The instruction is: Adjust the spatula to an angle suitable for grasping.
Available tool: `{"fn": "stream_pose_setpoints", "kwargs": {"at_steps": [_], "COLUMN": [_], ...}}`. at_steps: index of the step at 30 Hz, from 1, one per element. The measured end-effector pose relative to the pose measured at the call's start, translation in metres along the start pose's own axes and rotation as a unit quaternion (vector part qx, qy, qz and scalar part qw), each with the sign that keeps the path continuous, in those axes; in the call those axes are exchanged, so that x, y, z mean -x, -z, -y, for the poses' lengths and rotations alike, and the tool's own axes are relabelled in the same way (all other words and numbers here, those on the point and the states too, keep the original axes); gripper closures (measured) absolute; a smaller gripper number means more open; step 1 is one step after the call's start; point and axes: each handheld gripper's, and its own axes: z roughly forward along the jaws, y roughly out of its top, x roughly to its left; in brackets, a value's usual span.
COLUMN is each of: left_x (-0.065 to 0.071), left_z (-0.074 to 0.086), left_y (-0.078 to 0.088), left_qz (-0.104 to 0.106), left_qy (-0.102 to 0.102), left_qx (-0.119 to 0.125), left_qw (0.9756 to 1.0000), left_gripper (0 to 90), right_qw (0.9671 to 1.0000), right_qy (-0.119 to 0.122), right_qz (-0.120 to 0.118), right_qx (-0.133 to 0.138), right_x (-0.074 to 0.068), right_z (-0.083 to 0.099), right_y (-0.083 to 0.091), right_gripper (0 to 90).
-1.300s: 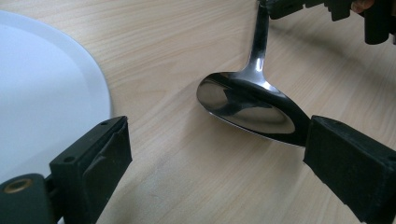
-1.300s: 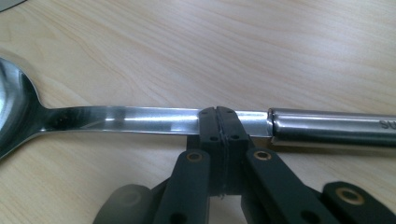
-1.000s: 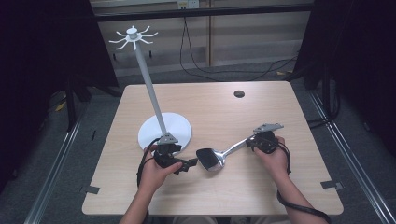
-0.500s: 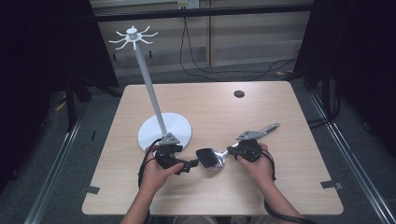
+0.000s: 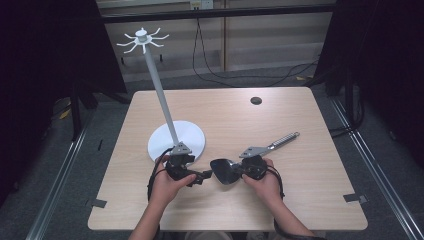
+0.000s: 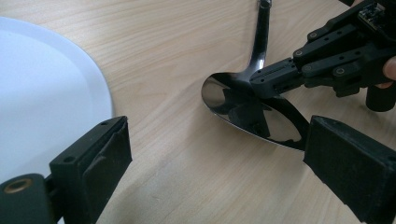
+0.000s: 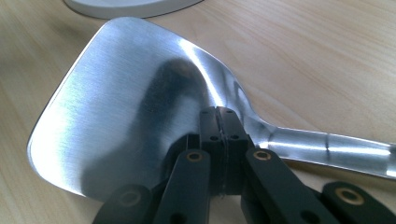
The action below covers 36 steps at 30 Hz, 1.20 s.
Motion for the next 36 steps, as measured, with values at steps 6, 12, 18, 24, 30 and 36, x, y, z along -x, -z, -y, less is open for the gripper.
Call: {"fn": "stream_pose_setpoints", "kwargs": {"at_steps": [6,12,18,24,30,36], "left_x": [0.001,0.002,0.002,0.001,0.003,0.008], "left_z": [0.0,0.0,-0.001,-0.002,-0.002,-0.004], "left_y": [-0.001,-0.001,0.0,0.003,0.002,-0.003], "left_qz": [0.001,0.0,-0.003,0.001,-0.004,0.001], "left_qy": [-0.005,-0.006,-0.007,-0.006,-0.007,-0.013], "left_qx": [-0.001,-0.002,-0.004,0.0,-0.001,-0.009], "left_qw": [1.0,1.0,1.0,1.0,1.0,0.9999], "left_gripper": [7.2,7.1,7.1,8.3,8.2,8.2], "right_qw": [0.9999,0.9994,0.9987,0.9977,0.9984,0.9994], "right_qy": [0.011,0.02,0.015,0.022,0.012,0.005], "right_qz": [-0.009,-0.029,-0.049,-0.064,-0.055,-0.031], "right_qx": [0.0,-0.001,0.005,0.002,0.01,0.017], "right_x": [-0.002,-0.014,-0.026,-0.036,-0.025,0.0], "right_z": [-0.001,-0.002,-0.003,-0.004,-0.005,-0.001], "right_y": [-0.001,-0.005,-0.01,-0.012,0.002,0.031], "right_gripper": [90.0,90.0,90.0,90.0,90.0,86.9]}}
